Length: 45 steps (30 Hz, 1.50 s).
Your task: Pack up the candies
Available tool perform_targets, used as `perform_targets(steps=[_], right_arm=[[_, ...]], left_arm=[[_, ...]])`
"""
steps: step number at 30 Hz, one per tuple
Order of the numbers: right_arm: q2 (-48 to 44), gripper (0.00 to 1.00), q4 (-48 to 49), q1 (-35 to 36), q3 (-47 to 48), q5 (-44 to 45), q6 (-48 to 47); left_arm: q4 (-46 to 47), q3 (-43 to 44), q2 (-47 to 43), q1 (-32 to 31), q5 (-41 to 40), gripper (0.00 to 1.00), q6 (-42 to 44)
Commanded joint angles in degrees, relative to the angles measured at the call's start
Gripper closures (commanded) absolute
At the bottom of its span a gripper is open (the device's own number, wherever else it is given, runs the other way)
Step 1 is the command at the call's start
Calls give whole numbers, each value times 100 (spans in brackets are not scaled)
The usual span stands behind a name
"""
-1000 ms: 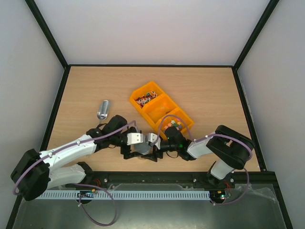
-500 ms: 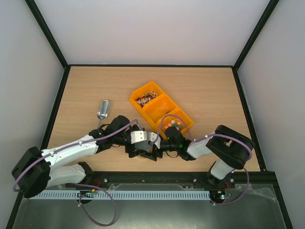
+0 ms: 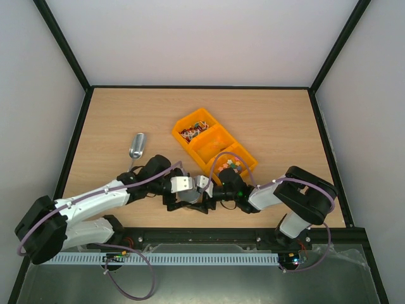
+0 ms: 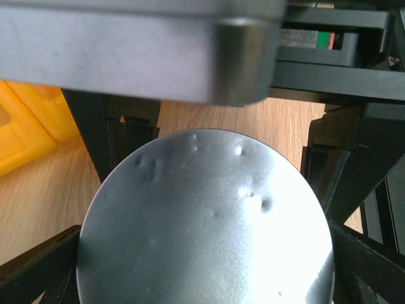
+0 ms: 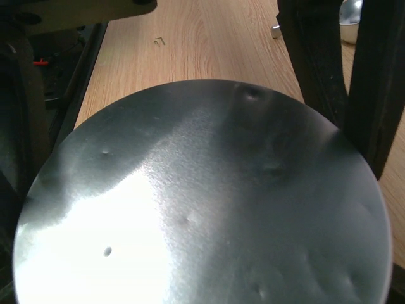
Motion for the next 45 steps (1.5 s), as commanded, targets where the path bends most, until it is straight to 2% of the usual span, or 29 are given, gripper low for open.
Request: perform_targets(steps=[1, 7, 11, 19, 24, 26, 29, 32, 42, 45], right_arm=[[90, 56, -425, 22, -111, 70, -73], [91, 57, -475, 24, -100, 45, -111], [92, 56, -479, 23, -105, 37, -111], [111, 56, -479, 21, -99, 54, -118], [106, 56, -512, 22, -98, 70, -133], [102, 56, -515, 21, -99, 65, -137], [120, 57, -519, 26, -89, 49, -151], [133, 57, -526, 24, -91, 8, -155], [77, 58, -701, 26, -106, -381, -586], [72, 59, -737, 13, -93, -484, -671]], left_arm=[[159, 159, 232, 5, 79, 2, 2], [120, 206, 188, 12, 68, 7, 85], [159, 180, -11, 12, 37, 3, 44], [143, 159, -88, 22, 128, 3, 47], [45, 174, -113, 157, 493, 3, 141], [-39, 216, -67, 217, 612, 8, 228], [-225, 367, 96, 324, 810, 24, 379], [-281, 402, 165, 392, 953, 36, 560], [-1066, 738, 578, 417, 1395, 55, 1889], [-1278, 902, 781, 423, 1504, 57, 2259]])
